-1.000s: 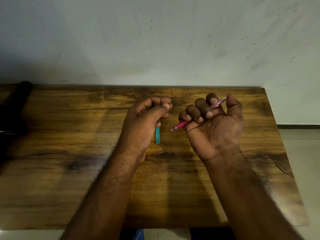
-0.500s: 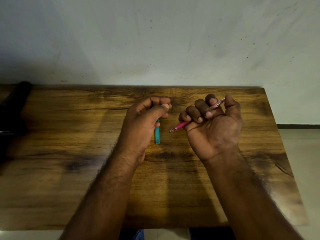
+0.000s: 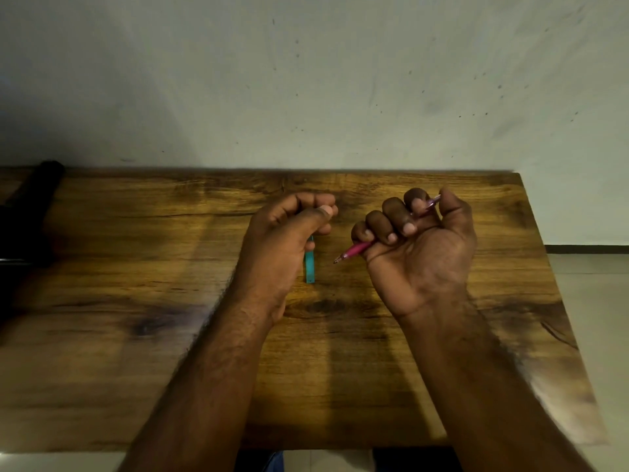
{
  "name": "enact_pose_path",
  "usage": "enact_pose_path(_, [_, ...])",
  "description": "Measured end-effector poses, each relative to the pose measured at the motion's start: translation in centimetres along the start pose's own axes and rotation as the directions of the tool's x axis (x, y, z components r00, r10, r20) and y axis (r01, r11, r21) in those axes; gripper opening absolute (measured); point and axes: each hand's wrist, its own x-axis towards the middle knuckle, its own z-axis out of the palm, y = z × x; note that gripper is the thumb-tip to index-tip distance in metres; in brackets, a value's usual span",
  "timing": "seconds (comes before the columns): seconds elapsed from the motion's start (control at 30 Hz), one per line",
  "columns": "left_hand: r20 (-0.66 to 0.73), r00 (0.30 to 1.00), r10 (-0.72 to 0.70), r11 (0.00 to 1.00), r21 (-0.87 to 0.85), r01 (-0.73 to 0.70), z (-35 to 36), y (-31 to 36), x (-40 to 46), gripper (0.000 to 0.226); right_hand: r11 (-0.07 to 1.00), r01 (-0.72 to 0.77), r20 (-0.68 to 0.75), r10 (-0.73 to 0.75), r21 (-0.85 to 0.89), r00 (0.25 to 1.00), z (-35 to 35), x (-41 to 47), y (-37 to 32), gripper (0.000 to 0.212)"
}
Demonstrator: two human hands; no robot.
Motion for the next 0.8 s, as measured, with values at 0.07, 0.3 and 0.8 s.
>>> enact_pose_path(0.07, [-0.001,1.000,-0.003,1.000,-0.005,0.003,0.05,0.02,-0.02,0.016,1.000,-0.006,0.008,0.006,-0.001,1.000,0.03,-0.03,0.03,0.047])
enact_pose_path(0.3, [0.003,1.000,0.001,1.000,0.002,-0.001,-0.02,0.00,0.00,0.016,1.000,0.005,0.015,-0.005,0.000,1.000,0.05,-0.02,0.06,0.045])
enact_pose_path(0.8, [-0.001,1.000,0.006,1.000,-0.013,-0.006,0.02,-0.01,0.03,0.016,1.000,0.011,-0.021,-0.011,0.009,1.000,-0.04,0.02,-0.03,0.043])
